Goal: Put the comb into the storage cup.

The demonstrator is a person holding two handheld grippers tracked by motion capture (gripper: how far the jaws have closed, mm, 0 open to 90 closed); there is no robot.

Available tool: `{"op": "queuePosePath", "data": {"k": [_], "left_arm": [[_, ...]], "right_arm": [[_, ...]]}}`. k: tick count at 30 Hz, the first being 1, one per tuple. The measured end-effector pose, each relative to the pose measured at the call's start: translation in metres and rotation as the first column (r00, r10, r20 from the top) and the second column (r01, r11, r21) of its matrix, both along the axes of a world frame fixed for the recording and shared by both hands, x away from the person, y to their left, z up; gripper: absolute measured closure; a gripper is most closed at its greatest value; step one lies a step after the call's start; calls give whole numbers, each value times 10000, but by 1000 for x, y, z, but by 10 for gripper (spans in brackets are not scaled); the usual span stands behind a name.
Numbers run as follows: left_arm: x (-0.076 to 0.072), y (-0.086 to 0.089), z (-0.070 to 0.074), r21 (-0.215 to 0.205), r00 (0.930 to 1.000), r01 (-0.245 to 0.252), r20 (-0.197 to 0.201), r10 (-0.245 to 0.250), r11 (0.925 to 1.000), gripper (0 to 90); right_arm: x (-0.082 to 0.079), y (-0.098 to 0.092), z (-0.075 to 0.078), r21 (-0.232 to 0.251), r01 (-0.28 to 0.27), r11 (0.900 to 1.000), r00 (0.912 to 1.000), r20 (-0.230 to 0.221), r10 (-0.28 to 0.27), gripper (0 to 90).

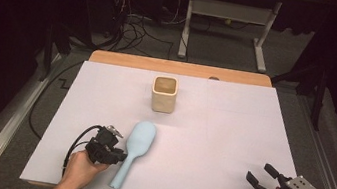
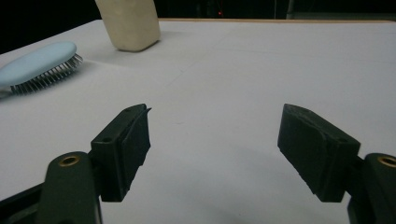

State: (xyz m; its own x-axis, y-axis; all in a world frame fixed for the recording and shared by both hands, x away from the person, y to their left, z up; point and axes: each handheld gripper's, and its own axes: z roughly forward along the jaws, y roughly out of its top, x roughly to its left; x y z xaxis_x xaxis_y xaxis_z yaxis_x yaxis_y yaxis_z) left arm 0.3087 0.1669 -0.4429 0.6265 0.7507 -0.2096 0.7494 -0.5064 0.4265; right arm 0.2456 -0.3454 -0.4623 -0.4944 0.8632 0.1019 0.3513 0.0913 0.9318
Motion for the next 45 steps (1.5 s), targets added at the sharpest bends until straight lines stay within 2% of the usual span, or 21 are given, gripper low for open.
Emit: {"op": "queuePosePath", "data": {"k": [6,12,17,20,26,29,33,37,42,45], "left_arm": [[-3,7,10,-667,9994,-278,167,290,9974,567],[-7,-2,17,-819,9995,-108,291,132,9966,481],[-6,-14,14,-519,9999,-50,100,56,9986,424],[-7,-20,12,-326,9998,-212,-15,211,9992,382],[-5,-28,2,122,9992,-197,-351,201,9997,376],[-5,-32,-2,301,9991,-177,-375,188,9994,387],[-4,-35,-3,476,9995,-240,-175,249,9986,444],[-3,-39,-3,830,9997,-254,2,254,9962,490],[-3,-45,-2,1346,9998,-154,109,141,9908,508],[-3,-46,-2,1557,9996,-187,230,153,9876,555]], "right_arm": [[0,0,0,-10,0,10000,10000,-8,0,260],[0,0,0,-26,3,10000,10000,-10,-3,260],[0,0,0,-41,1,10000,10000,5,-1,261],[0,1,0,-49,-9,10000,10000,11,10,261],[0,1,0,-47,-17,10000,10000,14,17,261],[0,1,0,-48,-12,10000,10000,12,13,261],[0,1,0,-65,-23,10000,10000,-22,23,261],[0,1,0,-66,-19,10000,10000,3,19,261],[0,1,0,-83,-27,10000,10000,9,27,261],[0,1,0,-102,-36,9999,10000,-19,35,261]]}}
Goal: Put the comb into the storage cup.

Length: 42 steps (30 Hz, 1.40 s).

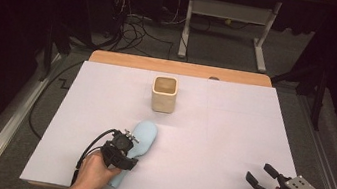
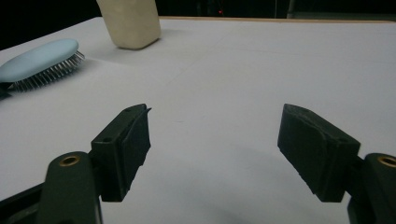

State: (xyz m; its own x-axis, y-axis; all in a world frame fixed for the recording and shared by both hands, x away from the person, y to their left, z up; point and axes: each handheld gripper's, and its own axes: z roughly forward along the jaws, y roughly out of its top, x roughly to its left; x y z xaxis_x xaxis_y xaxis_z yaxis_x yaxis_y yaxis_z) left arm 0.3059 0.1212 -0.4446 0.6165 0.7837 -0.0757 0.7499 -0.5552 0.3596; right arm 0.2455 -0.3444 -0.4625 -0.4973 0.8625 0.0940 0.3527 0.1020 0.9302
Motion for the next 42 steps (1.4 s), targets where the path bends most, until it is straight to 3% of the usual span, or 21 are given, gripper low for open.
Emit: {"op": "queuePosePath", "data": {"k": [1,12,28,42], "left_arm": [[0,0,0,80,10000,16,69,-17,10000,598],[0,-1,0,230,9998,-41,194,37,9997,672],[-3,-1,0,156,9981,224,568,-232,9996,695],[-5,8,10,-814,9932,386,1127,-293,9959,695]], "right_arm": [[0,0,0,-7,-8,10000,10000,-1,8,261],[0,0,0,95,-18,10000,10000,53,17,258],[0,0,0,85,57,9999,10000,46,-58,259],[0,0,0,61,81,9999,9999,78,-81,258]]}}
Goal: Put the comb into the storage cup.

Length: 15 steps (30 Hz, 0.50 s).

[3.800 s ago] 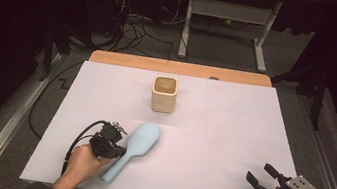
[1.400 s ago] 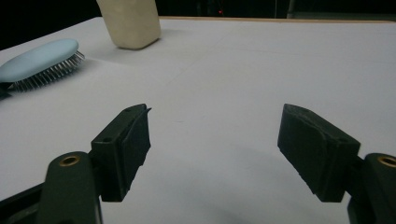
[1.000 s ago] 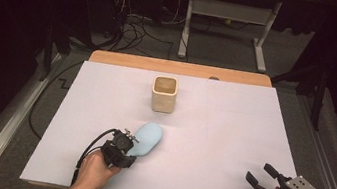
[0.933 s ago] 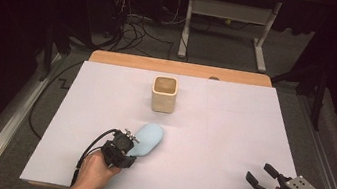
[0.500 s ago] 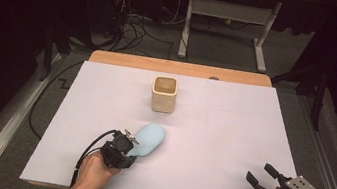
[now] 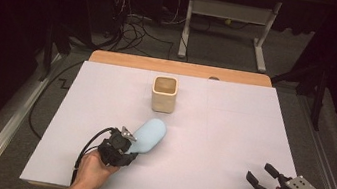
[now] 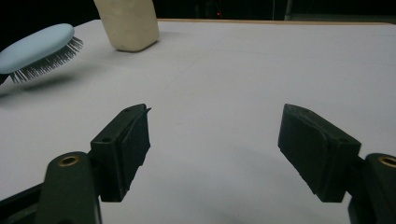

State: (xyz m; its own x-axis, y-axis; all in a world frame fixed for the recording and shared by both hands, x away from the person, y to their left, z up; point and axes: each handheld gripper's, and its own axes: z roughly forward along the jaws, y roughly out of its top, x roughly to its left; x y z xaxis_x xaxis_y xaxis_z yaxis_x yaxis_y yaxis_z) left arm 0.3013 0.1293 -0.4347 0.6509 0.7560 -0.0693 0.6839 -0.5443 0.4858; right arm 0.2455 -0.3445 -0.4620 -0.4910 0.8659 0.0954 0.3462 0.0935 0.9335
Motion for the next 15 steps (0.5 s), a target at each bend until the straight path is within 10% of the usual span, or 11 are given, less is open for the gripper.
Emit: {"op": "queuePosePath", "data": {"k": [15], "left_arm": [[-5,0,12,-691,9949,467,920,-402,9965,694]], "right_arm": [[-1,4,3,-241,-25,9997,9996,297,32,248]]}}
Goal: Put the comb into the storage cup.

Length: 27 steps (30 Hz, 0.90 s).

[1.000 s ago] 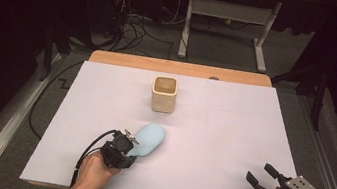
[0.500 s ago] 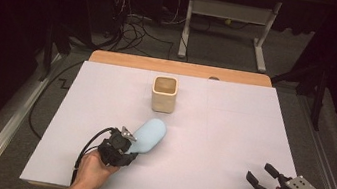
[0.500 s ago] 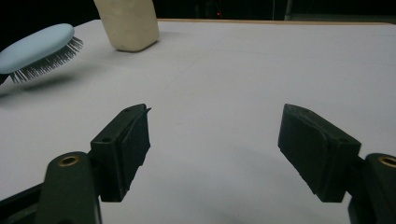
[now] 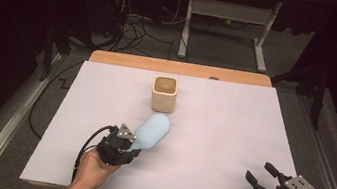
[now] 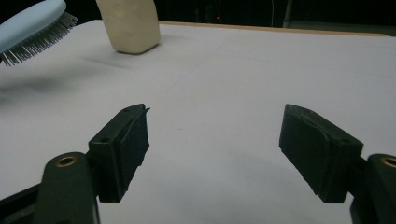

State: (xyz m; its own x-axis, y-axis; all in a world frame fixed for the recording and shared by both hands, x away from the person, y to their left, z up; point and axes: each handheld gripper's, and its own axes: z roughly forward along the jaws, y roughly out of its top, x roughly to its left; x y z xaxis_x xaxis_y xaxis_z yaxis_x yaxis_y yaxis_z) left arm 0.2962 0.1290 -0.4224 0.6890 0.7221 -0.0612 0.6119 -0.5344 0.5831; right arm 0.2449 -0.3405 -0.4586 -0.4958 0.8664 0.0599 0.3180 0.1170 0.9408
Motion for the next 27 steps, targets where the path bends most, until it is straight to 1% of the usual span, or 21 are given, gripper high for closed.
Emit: {"op": "queuePosePath", "data": {"k": [2,3,7,9,10,13,19,27], "left_arm": [[-1,-1,1,-75,9999,97,95,-96,9999,694],[-1,-1,2,-85,9999,133,92,-133,9999,694],[-3,-3,3,-273,9991,258,342,-249,9993,695],[-3,-4,4,-353,9988,304,401,-289,9989,695],[-4,-3,4,-398,9985,352,441,-334,9986,694],[-4,-4,5,-467,9982,395,469,-373,9981,695],[-6,-5,4,-533,9974,549,495,-522,9971,695],[-6,-9,4,-714,9963,744,474,-711,9947,694]], "right_arm": [[0,0,1,-18,10,10000,10000,48,-9,240],[0,1,2,138,69,9999,9999,135,-71,234],[1,3,7,408,87,9991,9992,381,-103,223],[1,5,7,395,222,9990,9986,468,-240,194],[1,6,8,369,243,9990,9983,523,-263,195],[2,8,9,469,100,9989,9988,482,-122,195],[3,13,10,670,-120,9977,9984,556,82,195],[6,23,12,519,-392,9979,9975,612,360,195]]}}
